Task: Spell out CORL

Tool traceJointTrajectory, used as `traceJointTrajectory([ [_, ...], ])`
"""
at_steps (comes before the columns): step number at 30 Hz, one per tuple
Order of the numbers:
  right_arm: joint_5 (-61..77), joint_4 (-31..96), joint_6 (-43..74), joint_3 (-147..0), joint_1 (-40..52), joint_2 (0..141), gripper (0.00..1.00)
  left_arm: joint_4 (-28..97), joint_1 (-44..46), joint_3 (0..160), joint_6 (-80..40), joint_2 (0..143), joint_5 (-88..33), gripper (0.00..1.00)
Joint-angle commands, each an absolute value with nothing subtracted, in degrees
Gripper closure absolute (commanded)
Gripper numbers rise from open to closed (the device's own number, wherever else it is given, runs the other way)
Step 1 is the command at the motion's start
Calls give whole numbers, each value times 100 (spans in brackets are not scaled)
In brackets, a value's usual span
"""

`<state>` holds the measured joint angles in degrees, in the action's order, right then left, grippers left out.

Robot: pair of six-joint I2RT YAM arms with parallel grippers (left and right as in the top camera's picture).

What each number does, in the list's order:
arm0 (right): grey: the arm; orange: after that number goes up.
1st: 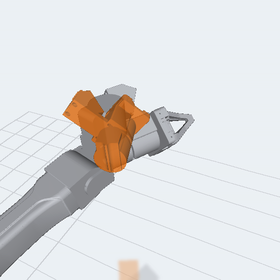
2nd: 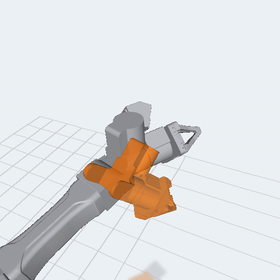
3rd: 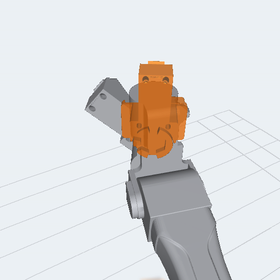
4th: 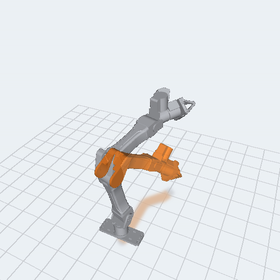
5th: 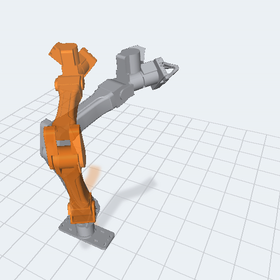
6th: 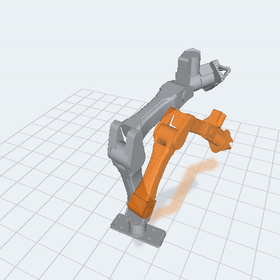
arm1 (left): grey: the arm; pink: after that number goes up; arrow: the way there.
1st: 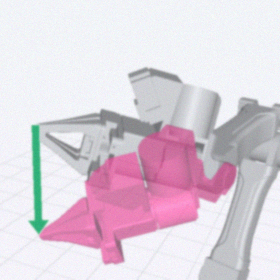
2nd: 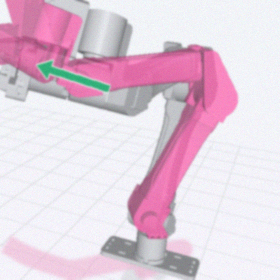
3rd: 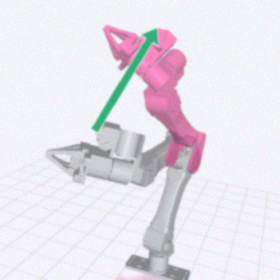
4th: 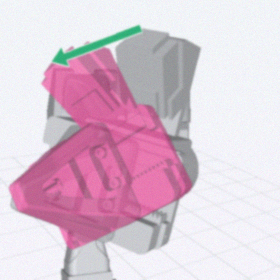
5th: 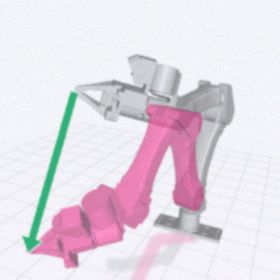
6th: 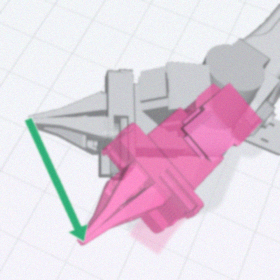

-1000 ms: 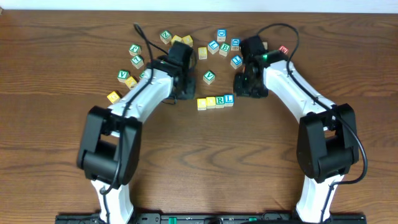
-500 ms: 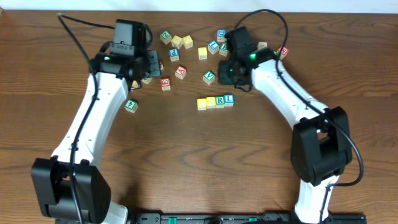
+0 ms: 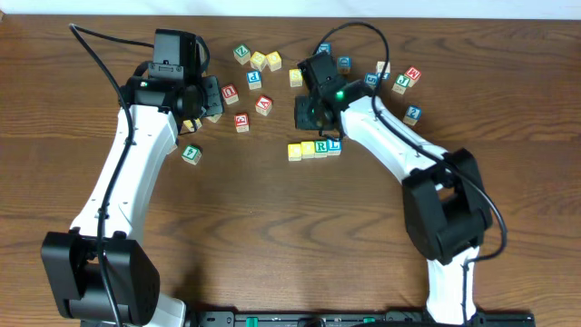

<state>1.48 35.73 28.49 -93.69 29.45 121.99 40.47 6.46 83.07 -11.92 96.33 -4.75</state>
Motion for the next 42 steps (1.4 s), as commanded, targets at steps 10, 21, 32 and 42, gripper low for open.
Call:
traceJointTrajectory([
  [10, 49, 3826, 3124, -9395, 3063, 12466, 80, 4069, 628, 8385, -1118, 9612, -377, 92],
  [21, 36, 4014, 3173, -9395, 3089, 12486, 80, 4073, 628, 8374, -1118, 9612, -379, 92],
  [32, 36, 4091, 3280, -9391, 3089, 12595, 79, 4115, 628, 8374, -1120, 9612, -379, 92],
  [42, 40, 4136, 3301, -9391, 3089, 12595, 79, 4117, 628, 8374, -1118, 9612, -379, 92],
])
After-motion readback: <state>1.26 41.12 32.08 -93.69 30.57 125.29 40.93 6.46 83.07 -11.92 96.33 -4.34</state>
